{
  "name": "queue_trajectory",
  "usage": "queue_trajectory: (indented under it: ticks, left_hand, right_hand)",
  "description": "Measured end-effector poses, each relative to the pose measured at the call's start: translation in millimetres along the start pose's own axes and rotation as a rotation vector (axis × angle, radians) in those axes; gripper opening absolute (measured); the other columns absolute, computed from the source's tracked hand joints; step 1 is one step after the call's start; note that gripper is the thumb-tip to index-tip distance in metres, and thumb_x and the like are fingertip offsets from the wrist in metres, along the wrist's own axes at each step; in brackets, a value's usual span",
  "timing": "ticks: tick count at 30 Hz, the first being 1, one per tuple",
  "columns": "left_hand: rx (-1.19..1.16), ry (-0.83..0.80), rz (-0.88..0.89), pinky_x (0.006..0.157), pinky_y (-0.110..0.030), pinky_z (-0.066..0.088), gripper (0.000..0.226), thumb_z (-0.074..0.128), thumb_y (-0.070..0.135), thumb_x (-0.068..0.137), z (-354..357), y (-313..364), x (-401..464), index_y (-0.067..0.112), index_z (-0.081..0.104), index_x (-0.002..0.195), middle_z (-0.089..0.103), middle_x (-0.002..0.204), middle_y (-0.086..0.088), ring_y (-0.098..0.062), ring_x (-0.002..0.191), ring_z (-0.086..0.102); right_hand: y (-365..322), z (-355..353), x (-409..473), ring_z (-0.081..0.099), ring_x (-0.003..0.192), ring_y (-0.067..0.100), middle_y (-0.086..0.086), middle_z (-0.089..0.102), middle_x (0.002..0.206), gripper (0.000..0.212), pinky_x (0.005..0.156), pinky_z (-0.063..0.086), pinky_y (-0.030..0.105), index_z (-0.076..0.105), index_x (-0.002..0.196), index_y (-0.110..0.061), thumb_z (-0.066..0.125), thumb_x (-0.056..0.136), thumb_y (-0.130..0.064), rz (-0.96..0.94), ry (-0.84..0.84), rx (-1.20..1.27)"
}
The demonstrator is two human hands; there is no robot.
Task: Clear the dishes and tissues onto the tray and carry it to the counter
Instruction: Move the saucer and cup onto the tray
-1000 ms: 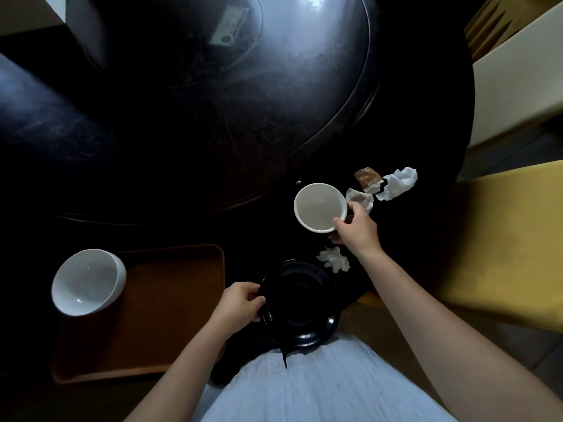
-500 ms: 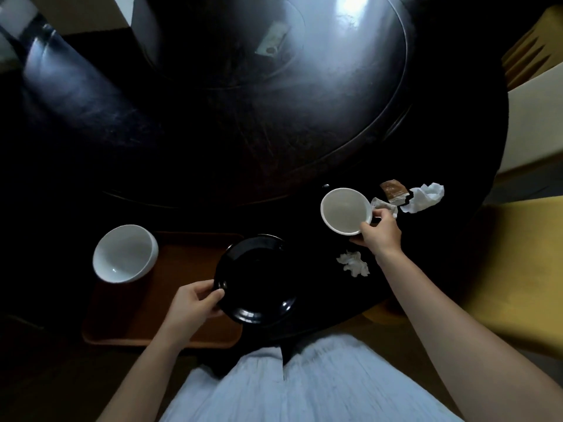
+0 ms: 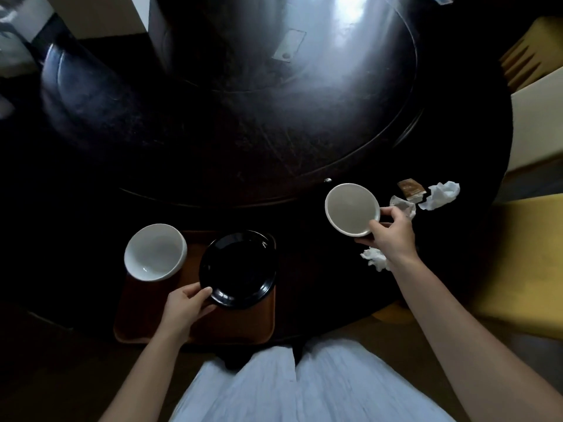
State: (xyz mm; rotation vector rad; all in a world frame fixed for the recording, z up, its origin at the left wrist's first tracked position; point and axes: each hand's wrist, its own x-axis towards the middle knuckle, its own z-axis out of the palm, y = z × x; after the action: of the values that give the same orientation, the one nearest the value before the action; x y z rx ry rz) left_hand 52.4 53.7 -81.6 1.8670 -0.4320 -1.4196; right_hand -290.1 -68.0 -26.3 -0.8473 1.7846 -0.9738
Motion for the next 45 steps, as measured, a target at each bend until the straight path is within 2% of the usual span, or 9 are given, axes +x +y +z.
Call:
queue_trajectory:
  ticks: [7,14,18,20,24,28,33,41,45]
  left_hand:
    - [0.066,-0.021,-0.003,0.049,-0.015,0.053,0.020,0.053,-0.001,0.088,-8.7,0.8,19.8,-0.003,0.061,0.106,0.064,0.093,-0.014,-0.022,0.084,0.060]
    - [-0.008,0.001,0.016,0.055,-0.022,0.055,0.033,0.060,0.008,0.086,-15.1,1.5,25.2,-0.003,0.055,0.116,0.064,0.100,-0.014,-0.023,0.091,0.062]
    - [-0.022,-0.063,-0.075,0.050,-0.020,0.055,0.041,0.062,0.008,0.085,-22.3,-1.4,21.3,-0.001,0.047,0.123,0.064,0.098,-0.018,-0.023,0.074,0.069]
    - [-0.013,-0.119,-0.091,0.049,-0.019,0.054,0.034,0.058,0.003,0.086,-25.2,-3.1,18.9,0.001,0.047,0.119,0.067,0.090,-0.017,-0.019,0.063,0.071]
    - [-0.039,-0.113,-0.069,0.049,-0.017,0.054,0.014,0.056,-0.001,0.087,-24.5,-3.1,17.1,0.004,0.051,0.099,0.065,0.080,-0.016,-0.014,0.054,0.069]
    - [-0.050,-0.125,-0.071,0.048,-0.017,0.053,0.008,0.056,-0.002,0.086,-24.6,-1.0,18.6,0.004,0.055,0.091,0.065,0.076,-0.015,-0.013,0.051,0.068]
    - [-0.048,-0.123,-0.074,0.050,-0.018,0.053,0.011,0.057,-0.001,0.086,-26.4,-0.4,18.3,0.010,0.056,0.081,0.067,0.074,-0.011,-0.013,0.053,0.069]
    - [-0.063,-0.132,-0.092,0.049,-0.018,0.053,0.011,0.057,-0.002,0.085,-27.1,2.5,18.8,0.009,0.054,0.082,0.066,0.072,-0.011,-0.013,0.051,0.068]
    - [-0.072,-0.120,-0.092,0.049,-0.018,0.054,0.013,0.057,-0.002,0.085,-27.6,2.4,18.0,0.009,0.055,0.080,0.068,0.061,-0.005,-0.014,0.051,0.068]
  right_hand:
    - [-9.2,34.8,-47.5,0.067,0.083,0.019,0.011,0.065,0.088,0.021,0.059,0.061,0.035,0.054,0.099,-0.011,0.055,0.083,0.004,-0.015,-0.098,0.056]
    - [-7.8,65.2,-74.7,0.070,0.078,0.017,0.010,0.070,0.084,0.035,0.055,0.058,0.027,0.057,0.085,-0.030,0.055,0.081,0.004,-0.075,-0.158,0.015]
    - [-5.0,78.0,-81.1,0.070,0.082,0.020,0.011,0.070,0.086,0.033,0.062,0.061,0.036,0.060,0.094,-0.028,0.054,0.082,0.003,-0.101,-0.209,-0.053]
    - [-4.5,85.4,-82.1,0.070,0.084,0.023,0.014,0.070,0.088,0.032,0.065,0.061,0.041,0.062,0.103,-0.022,0.054,0.083,0.002,-0.103,-0.243,-0.086]
    - [-3.5,109.1,-84.9,0.071,0.080,0.018,0.007,0.071,0.088,0.035,0.063,0.061,0.036,0.063,0.099,-0.031,0.053,0.085,-0.001,-0.127,-0.342,-0.193]
    - [4.0,137.5,-88.3,0.070,0.071,0.014,0.003,0.068,0.081,0.031,0.056,0.061,0.029,0.065,0.104,-0.023,0.055,0.083,-0.003,-0.125,-0.376,-0.342]
    - [12.8,156.0,-95.1,0.071,0.069,0.017,0.002,0.069,0.082,0.033,0.062,0.062,0.040,0.062,0.112,-0.026,0.055,0.084,-0.009,-0.124,-0.394,-0.488]
    - [5.7,168.1,-108.1,0.065,0.099,0.023,0.006,0.066,0.115,0.039,0.076,0.057,0.040,0.050,0.126,-0.025,0.055,0.087,-0.022,-0.306,-0.330,-0.795]
    - [6.5,173.4,-121.4,0.021,0.139,0.023,0.002,0.015,0.156,0.099,0.099,0.041,0.047,0.008,0.144,-0.035,0.067,0.067,-0.059,-0.531,-0.451,-1.025]
